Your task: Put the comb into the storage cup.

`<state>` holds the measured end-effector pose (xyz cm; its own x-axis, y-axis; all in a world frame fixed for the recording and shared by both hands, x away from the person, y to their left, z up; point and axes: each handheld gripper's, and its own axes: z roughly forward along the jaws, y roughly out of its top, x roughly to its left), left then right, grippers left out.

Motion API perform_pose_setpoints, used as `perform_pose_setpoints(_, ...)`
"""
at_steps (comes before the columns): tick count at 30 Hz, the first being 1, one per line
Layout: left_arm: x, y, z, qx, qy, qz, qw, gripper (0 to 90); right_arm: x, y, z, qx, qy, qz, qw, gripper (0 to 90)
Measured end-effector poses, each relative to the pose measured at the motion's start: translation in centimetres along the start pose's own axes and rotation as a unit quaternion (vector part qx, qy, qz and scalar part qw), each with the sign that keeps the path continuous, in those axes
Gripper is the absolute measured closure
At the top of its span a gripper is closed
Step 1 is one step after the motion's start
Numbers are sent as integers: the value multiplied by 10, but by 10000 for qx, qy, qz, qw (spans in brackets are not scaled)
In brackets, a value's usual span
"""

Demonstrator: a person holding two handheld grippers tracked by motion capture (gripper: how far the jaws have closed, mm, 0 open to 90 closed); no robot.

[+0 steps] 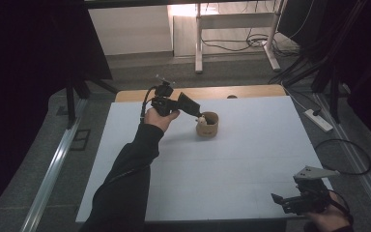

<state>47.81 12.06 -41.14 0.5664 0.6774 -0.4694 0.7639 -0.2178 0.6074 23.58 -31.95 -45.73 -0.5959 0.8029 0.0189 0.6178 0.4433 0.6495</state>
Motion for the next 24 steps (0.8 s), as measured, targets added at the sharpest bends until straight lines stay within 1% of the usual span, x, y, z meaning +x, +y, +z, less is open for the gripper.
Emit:
perform_pose_setpoints(4, 0, -1, -2, -56, 50, 52, 10000, 615, 0, 0, 0, -5, -3, -3, 10000, 4)
perform_pose_setpoints(11, 2, -6, -8, -276, 272, 306, 9988, 468, 0, 0, -1, -54, -20, 1, 10000, 6)
perform_pose_setpoints(13, 2, -8, -9, -348, 363, 405, 9979, 411, 0, -1, -2, -76, -26, 1, 10000, 5)
perform_pose_setpoints(15, 2, -9, -11, -403, 417, 490, 9971, 378, 0, -1, -2, -89, -32, 8, 10000, 4)
perform_pose_setpoints(18, 2, -11, -12, -490, 498, 581, 9959, 306, 0, -1, -2, -127, -29, 22, 9999, 4)
perform_pose_setpoints(19, 2, -11, -12, -490, 498, 581, 9959, 287, 0, -1, -2, -127, -29, 22, 9999, 4)
perform_pose_setpoints(20, 2, -13, -12, -540, 576, 660, 9947, 262, 0, -1, -3, -145, -15, 40, 9999, 4)
perform_pose_setpoints(24, 0, -15, -12, -583, 659, 798, 9929, 201, -1, -1, -4, -183, -19, 75, 9998, 3)
